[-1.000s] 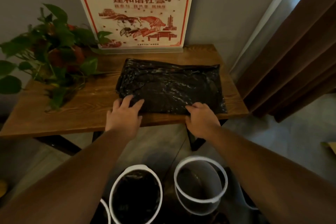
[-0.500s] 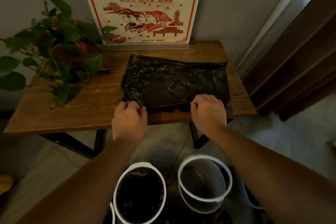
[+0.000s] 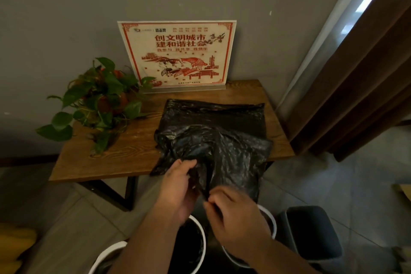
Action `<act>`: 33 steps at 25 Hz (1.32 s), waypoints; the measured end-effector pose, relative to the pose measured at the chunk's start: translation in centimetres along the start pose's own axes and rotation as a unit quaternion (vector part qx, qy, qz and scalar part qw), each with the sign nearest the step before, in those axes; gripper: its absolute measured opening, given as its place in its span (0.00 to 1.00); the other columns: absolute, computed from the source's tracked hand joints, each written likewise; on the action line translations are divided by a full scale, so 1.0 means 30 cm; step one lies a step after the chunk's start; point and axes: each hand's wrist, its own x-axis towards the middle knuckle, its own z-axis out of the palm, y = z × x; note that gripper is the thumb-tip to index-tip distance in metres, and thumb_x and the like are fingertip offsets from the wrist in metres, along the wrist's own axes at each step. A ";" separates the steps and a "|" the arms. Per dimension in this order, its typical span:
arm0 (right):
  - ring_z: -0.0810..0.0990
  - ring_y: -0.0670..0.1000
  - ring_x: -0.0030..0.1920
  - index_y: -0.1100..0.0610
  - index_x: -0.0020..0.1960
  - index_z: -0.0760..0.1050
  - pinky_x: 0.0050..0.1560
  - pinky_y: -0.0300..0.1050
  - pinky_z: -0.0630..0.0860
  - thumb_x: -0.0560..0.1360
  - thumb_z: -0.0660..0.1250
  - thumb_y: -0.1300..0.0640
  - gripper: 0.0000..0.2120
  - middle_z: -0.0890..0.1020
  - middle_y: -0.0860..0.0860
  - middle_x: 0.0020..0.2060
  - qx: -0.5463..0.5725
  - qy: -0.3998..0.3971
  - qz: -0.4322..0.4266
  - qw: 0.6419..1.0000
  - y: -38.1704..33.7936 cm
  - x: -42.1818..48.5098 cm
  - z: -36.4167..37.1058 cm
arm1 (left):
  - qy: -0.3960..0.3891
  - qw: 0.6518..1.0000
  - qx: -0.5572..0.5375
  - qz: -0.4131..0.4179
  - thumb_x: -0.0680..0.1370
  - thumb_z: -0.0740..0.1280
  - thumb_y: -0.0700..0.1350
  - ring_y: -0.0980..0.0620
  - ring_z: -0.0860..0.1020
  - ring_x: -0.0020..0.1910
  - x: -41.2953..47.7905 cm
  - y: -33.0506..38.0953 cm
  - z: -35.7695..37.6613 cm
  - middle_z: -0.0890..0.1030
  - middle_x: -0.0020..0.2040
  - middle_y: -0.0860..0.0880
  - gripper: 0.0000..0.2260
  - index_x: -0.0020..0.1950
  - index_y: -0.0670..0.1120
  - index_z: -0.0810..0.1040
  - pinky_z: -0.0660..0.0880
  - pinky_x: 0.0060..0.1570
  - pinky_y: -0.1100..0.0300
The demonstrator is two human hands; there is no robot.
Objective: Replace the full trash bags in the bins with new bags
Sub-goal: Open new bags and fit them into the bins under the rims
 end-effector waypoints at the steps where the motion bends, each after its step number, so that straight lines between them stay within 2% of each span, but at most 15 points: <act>1: 0.80 0.49 0.43 0.53 0.46 0.80 0.43 0.48 0.79 0.82 0.69 0.47 0.11 0.82 0.48 0.45 0.027 0.007 0.012 1.000 -0.025 -0.037 -0.043 | -0.017 1.000 -0.004 0.016 0.81 0.66 0.40 0.41 0.85 0.59 -0.069 0.013 -0.005 0.85 0.62 0.40 0.15 0.67 0.43 0.81 0.78 0.64 0.41; 5: 0.79 0.38 0.49 0.45 0.54 0.79 0.47 0.32 0.76 0.79 0.67 0.37 0.13 0.79 0.37 0.48 0.084 0.091 0.109 0.986 -0.124 -0.170 -0.238 | -0.052 0.996 -0.005 0.070 0.76 0.68 0.42 0.39 0.83 0.63 -0.344 0.086 -0.008 0.84 0.64 0.40 0.17 0.66 0.46 0.82 0.79 0.63 0.38; 7: 0.80 0.37 0.52 0.39 0.59 0.74 0.49 0.31 0.77 0.80 0.66 0.40 0.09 0.77 0.33 0.52 0.104 0.108 0.128 0.980 -0.184 -0.248 -0.309 | -0.061 0.994 -0.013 0.092 0.76 0.70 0.44 0.39 0.83 0.64 -0.465 0.132 0.014 0.84 0.65 0.41 0.19 0.67 0.46 0.81 0.81 0.59 0.42; 9: 0.80 0.38 0.53 0.32 0.58 0.70 0.48 0.34 0.77 0.81 0.65 0.45 0.09 0.77 0.33 0.55 0.137 0.133 0.212 0.959 -0.210 -0.294 -0.370 | -0.072 0.992 -0.011 0.107 0.77 0.70 0.43 0.39 0.84 0.61 -0.575 0.174 0.036 0.84 0.64 0.39 0.18 0.67 0.44 0.81 0.84 0.51 0.47; 11: 0.79 0.39 0.52 0.32 0.56 0.71 0.46 0.38 0.74 0.80 0.65 0.45 0.08 0.79 0.37 0.55 0.237 0.156 0.361 0.888 -0.210 -0.299 -0.450 | -0.085 0.989 0.016 0.122 0.78 0.66 0.42 0.41 0.86 0.55 -0.683 0.227 0.059 0.85 0.62 0.39 0.15 0.63 0.43 0.84 0.84 0.44 0.50; 13: 0.79 0.41 0.50 0.36 0.59 0.73 0.45 0.42 0.73 0.82 0.65 0.44 0.06 0.81 0.44 0.55 0.300 0.136 0.438 0.836 -0.206 -0.300 -0.499 | -0.093 0.986 0.051 0.130 0.76 0.63 0.41 0.42 0.85 0.51 -0.798 0.283 0.066 0.85 0.59 0.40 0.16 0.58 0.44 0.87 0.84 0.45 0.48; 15: 0.81 0.46 0.52 0.42 0.60 0.77 0.52 0.50 0.76 0.83 0.64 0.40 0.10 0.83 0.49 0.57 0.369 0.085 0.480 0.791 -0.224 -0.310 -0.497 | -0.123 0.981 0.078 0.127 0.71 0.62 0.40 0.39 0.83 0.54 -0.924 0.342 0.055 0.84 0.59 0.37 0.20 0.58 0.43 0.86 0.81 0.58 0.41; 16: 0.83 0.50 0.54 0.42 0.59 0.80 0.56 0.54 0.77 0.82 0.64 0.37 0.13 0.84 0.51 0.58 0.436 0.050 0.497 0.748 -0.244 -0.322 -0.481 | -0.148 0.978 0.079 0.126 0.68 0.62 0.40 0.38 0.83 0.54 -0.994 0.374 0.042 0.84 0.58 0.36 0.22 0.59 0.42 0.86 0.80 0.61 0.39; 19: 0.86 0.61 0.60 0.48 0.62 0.86 0.61 0.61 0.81 0.77 0.64 0.28 0.28 0.86 0.57 0.61 0.615 -0.045 0.510 0.600 -0.287 -0.374 -0.420 | -0.188 0.967 0.090 0.149 0.59 0.64 0.41 0.40 0.86 0.47 -1.155 0.471 -0.031 0.85 0.52 0.37 0.26 0.55 0.40 0.87 0.85 0.47 0.46; 21: 0.86 0.63 0.60 0.51 0.64 0.85 0.55 0.62 0.84 0.72 0.71 0.28 0.33 0.85 0.59 0.62 0.657 -0.054 0.500 0.562 -0.325 -0.415 -0.398 | -0.168 0.963 0.120 0.176 0.56 0.64 0.41 0.40 0.86 0.49 -1.228 0.530 -0.105 0.85 0.53 0.37 0.29 0.55 0.40 0.88 0.84 0.49 0.48; 23: 0.86 0.64 0.60 0.53 0.63 0.86 0.54 0.63 0.84 0.65 0.79 0.33 0.34 0.85 0.60 0.62 0.668 -0.038 0.495 0.554 -0.348 -0.449 -0.392 | -0.134 0.961 0.159 0.184 0.56 0.64 0.41 0.41 0.85 0.50 -1.271 0.564 -0.190 0.85 0.54 0.38 0.29 0.55 0.41 0.88 0.83 0.53 0.48; 25: 0.84 0.65 0.63 0.53 0.64 0.85 0.60 0.66 0.81 0.64 0.83 0.39 0.33 0.84 0.60 0.64 0.684 -0.033 0.488 0.541 -0.366 -0.483 -0.415 | -0.084 0.961 0.191 0.181 0.59 0.61 0.39 0.43 0.85 0.46 -1.283 0.584 -0.274 0.84 0.51 0.39 0.25 0.53 0.38 0.85 0.83 0.49 0.50; 29: 0.81 0.64 0.68 0.56 0.69 0.82 0.62 0.63 0.80 0.77 0.74 0.43 0.26 0.81 0.61 0.69 0.718 -0.043 0.444 0.535 -0.391 -0.519 -0.503 | 0.031 0.957 0.237 0.164 0.62 0.62 0.35 0.50 0.78 0.33 -1.239 0.581 -0.396 0.75 0.35 0.46 0.07 0.37 0.44 0.75 0.74 0.38 0.54; 31: 0.82 0.65 0.66 0.58 0.69 0.82 0.65 0.62 0.78 0.78 0.72 0.44 0.25 0.81 0.62 0.68 0.707 -0.010 0.443 0.551 -0.399 -0.521 -0.550 | 0.083 0.936 0.301 0.163 0.65 0.66 0.33 0.52 0.76 0.31 -1.191 0.564 -0.449 0.73 0.29 0.49 0.11 0.28 0.49 0.73 0.73 0.35 0.56; 33: 0.82 0.65 0.66 0.60 0.68 0.81 0.69 0.63 0.75 0.80 0.70 0.46 0.24 0.82 0.63 0.67 0.684 0.034 0.436 0.584 -0.409 -0.525 -0.600 | 0.146 0.905 0.371 0.149 0.74 0.69 0.36 0.47 0.77 0.34 -1.125 0.529 -0.500 0.76 0.30 0.47 0.15 0.29 0.49 0.75 0.73 0.38 0.53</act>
